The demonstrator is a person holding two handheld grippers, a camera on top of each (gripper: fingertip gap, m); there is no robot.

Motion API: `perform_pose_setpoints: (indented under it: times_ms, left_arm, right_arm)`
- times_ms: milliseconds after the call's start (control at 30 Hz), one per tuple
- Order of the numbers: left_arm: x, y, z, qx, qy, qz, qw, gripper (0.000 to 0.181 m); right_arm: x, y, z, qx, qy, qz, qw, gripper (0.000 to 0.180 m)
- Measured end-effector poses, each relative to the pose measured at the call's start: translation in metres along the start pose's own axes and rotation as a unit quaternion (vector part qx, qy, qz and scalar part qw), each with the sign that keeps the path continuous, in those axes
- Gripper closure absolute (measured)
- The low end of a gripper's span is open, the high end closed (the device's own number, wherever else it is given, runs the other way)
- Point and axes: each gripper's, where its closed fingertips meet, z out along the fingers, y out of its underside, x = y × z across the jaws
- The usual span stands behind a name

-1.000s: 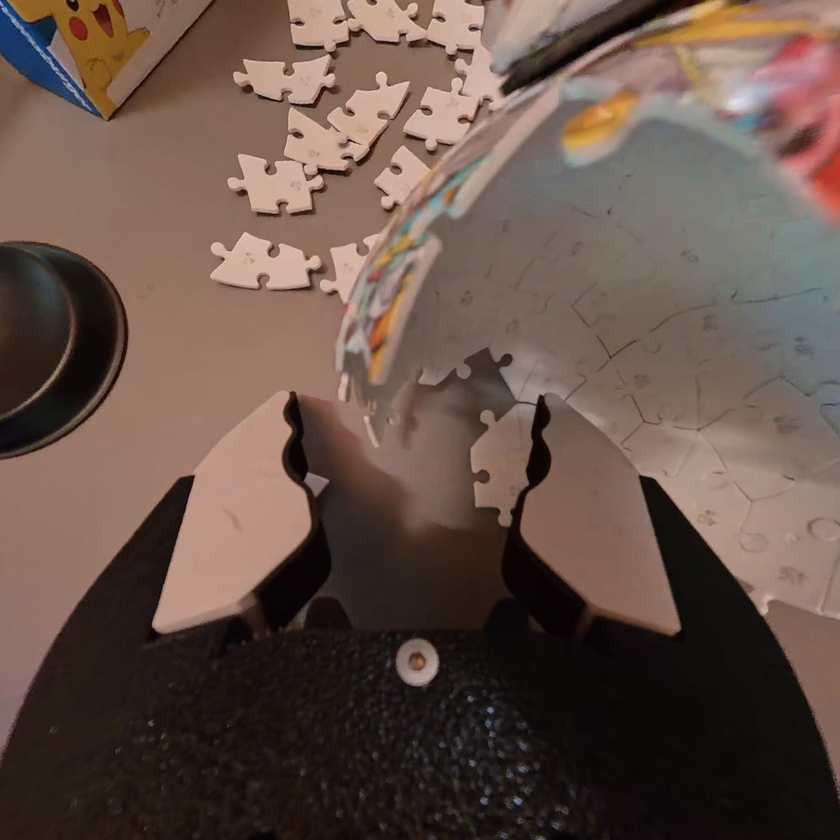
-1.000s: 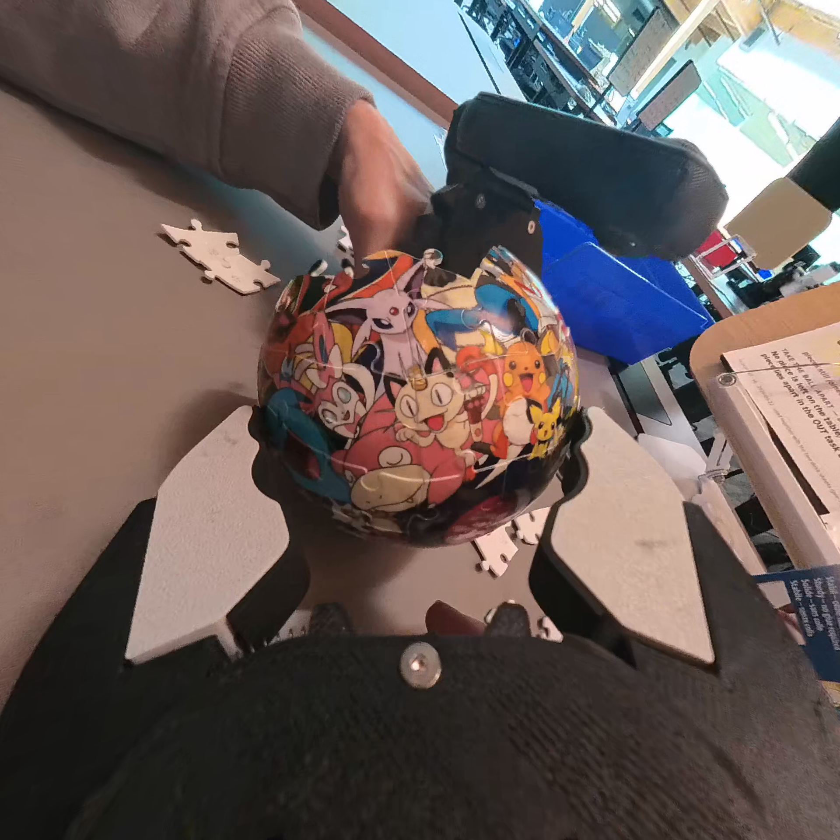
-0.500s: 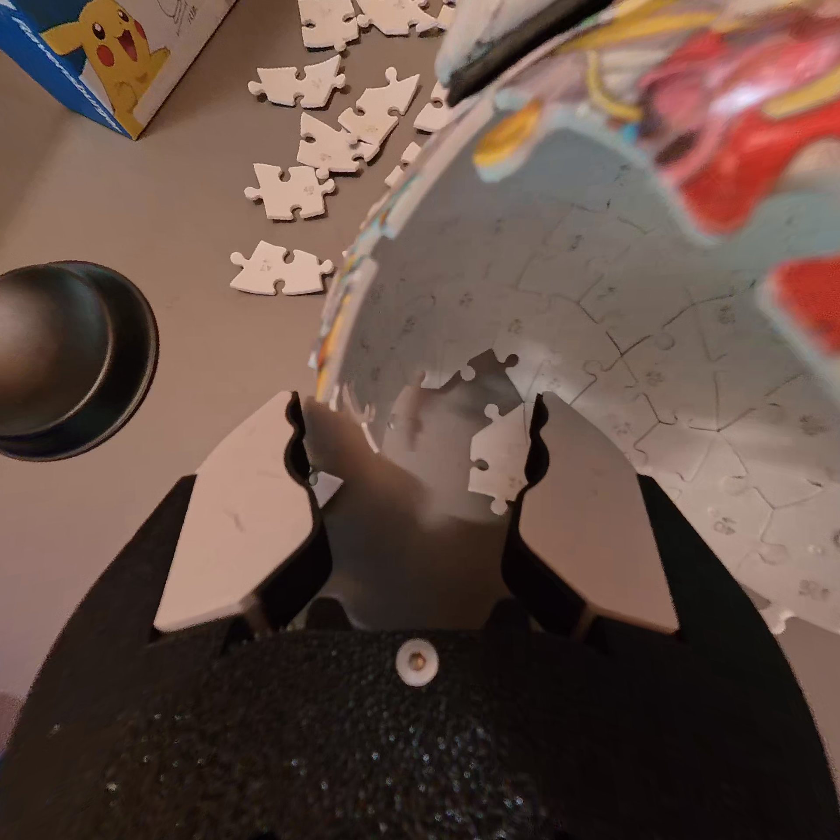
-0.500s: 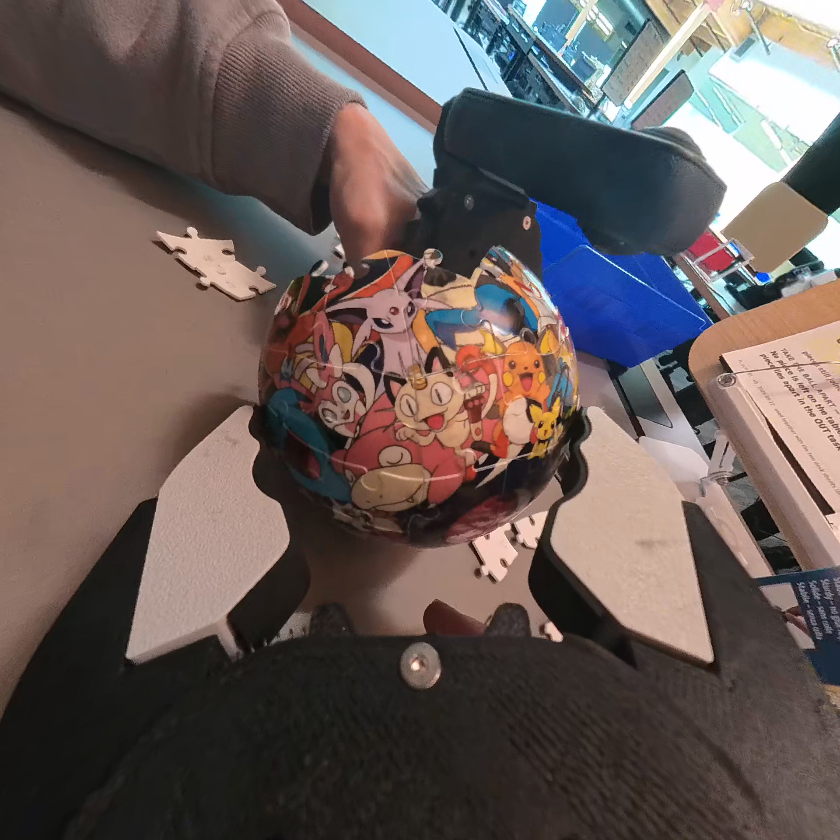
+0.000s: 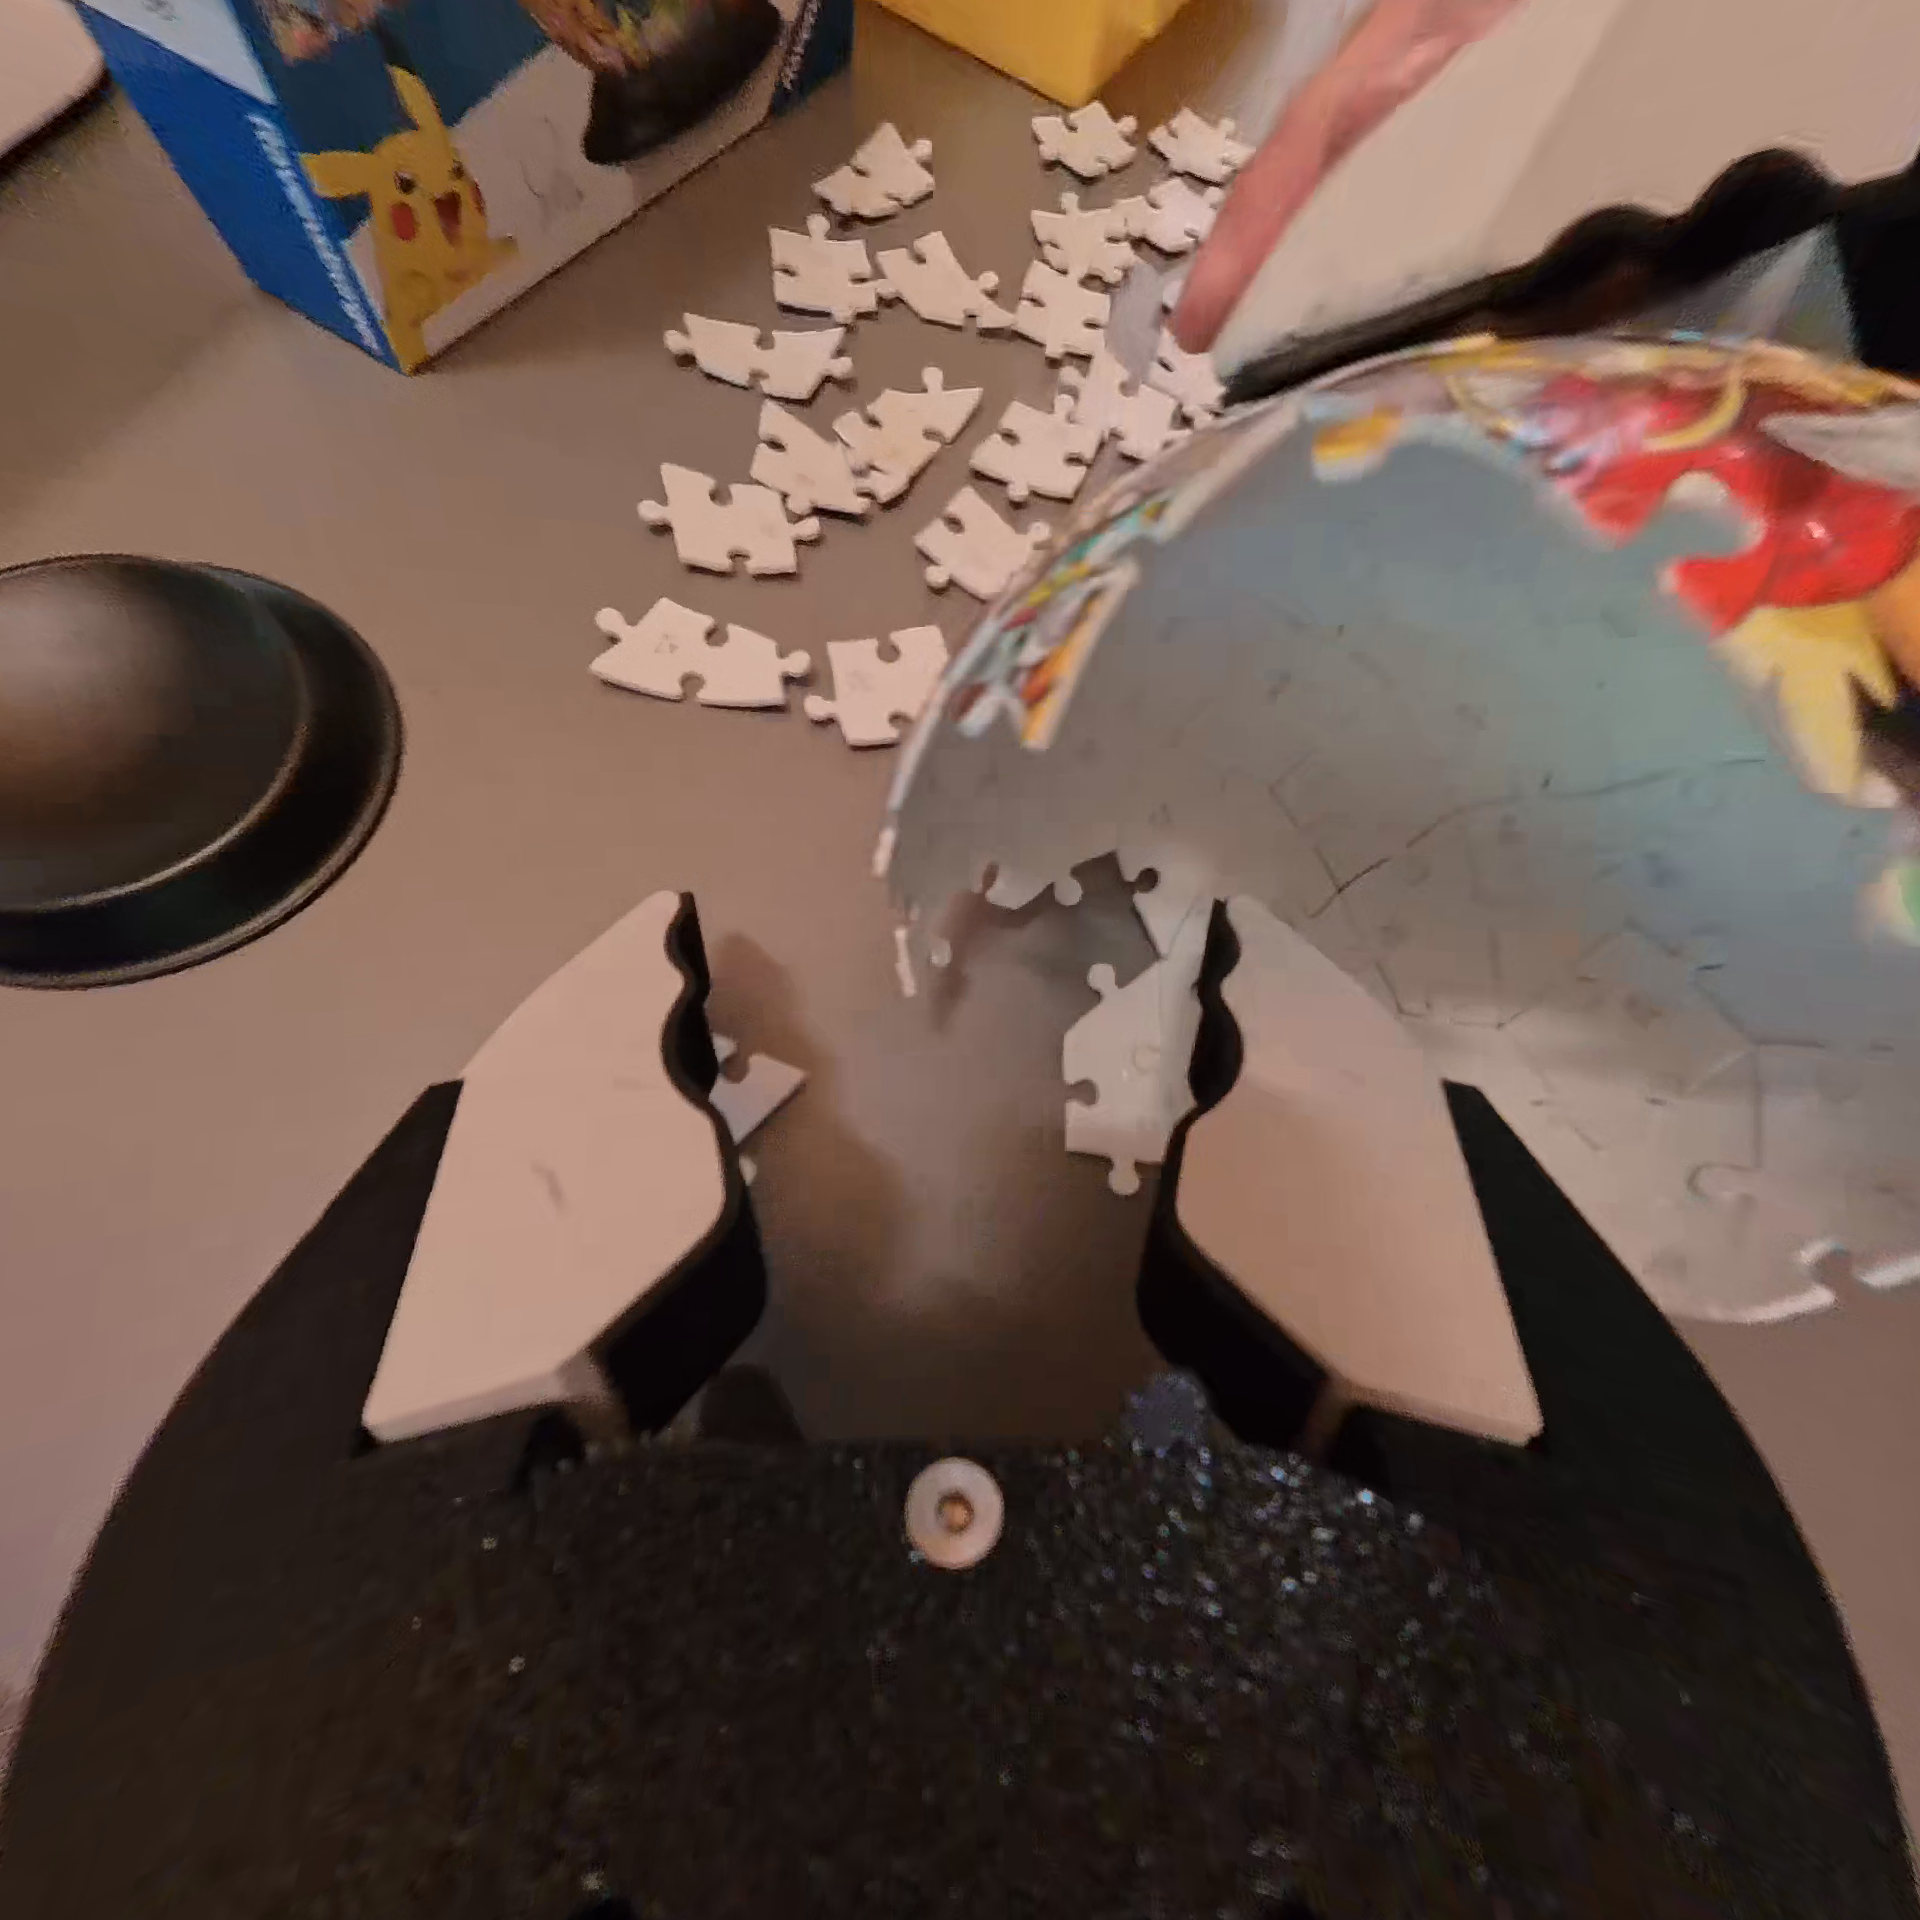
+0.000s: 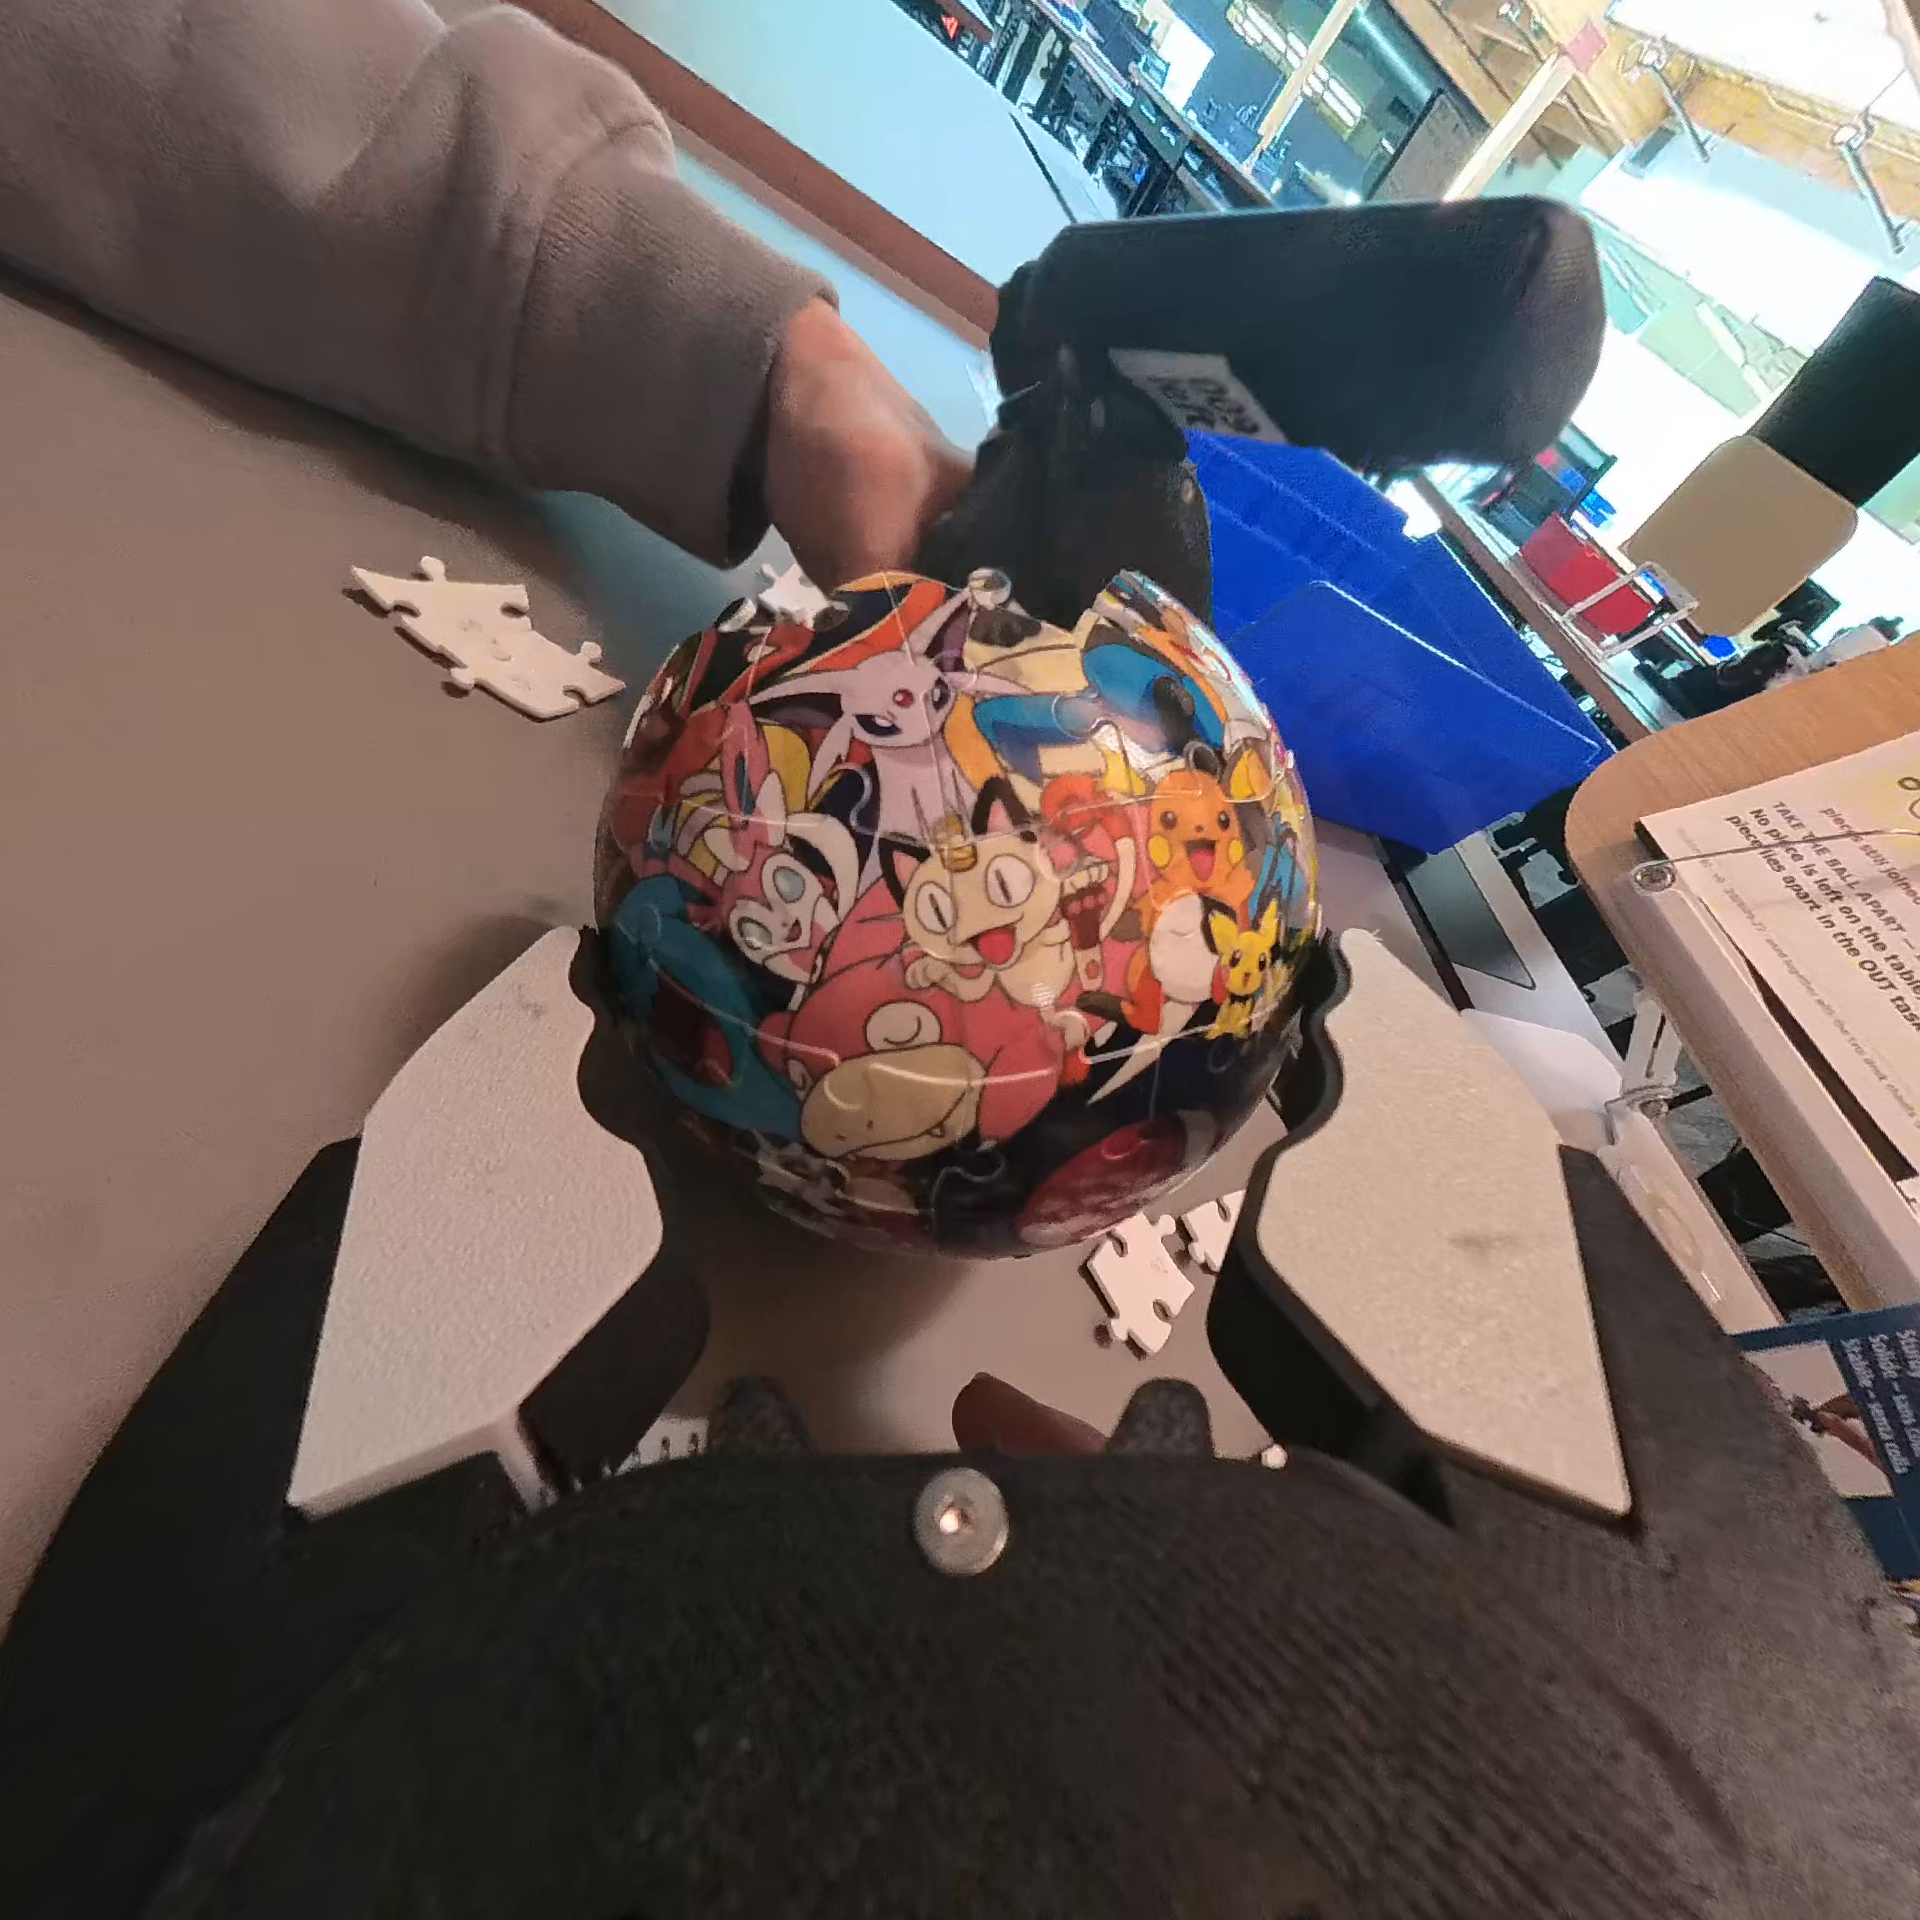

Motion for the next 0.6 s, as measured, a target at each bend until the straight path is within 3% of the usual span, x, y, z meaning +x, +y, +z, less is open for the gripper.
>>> perform_pose_setpoints:
  times_ms: [300,600]
  left_arm:
    - [0.000,0.025,0.007,-0.086,-0.036,0.066,0.993,0.089]
    - [0.005,0.024,0.010,-0.084,-0.019,0.072,0.994,0.091]
  right_arm:
    - [-0.001,0.000,0.000,0.006,-0.002,0.002,1.000,0.056]
    - [0.000,0.001,-0.001,0.011,-0.016,0.005,1.000,0.056]
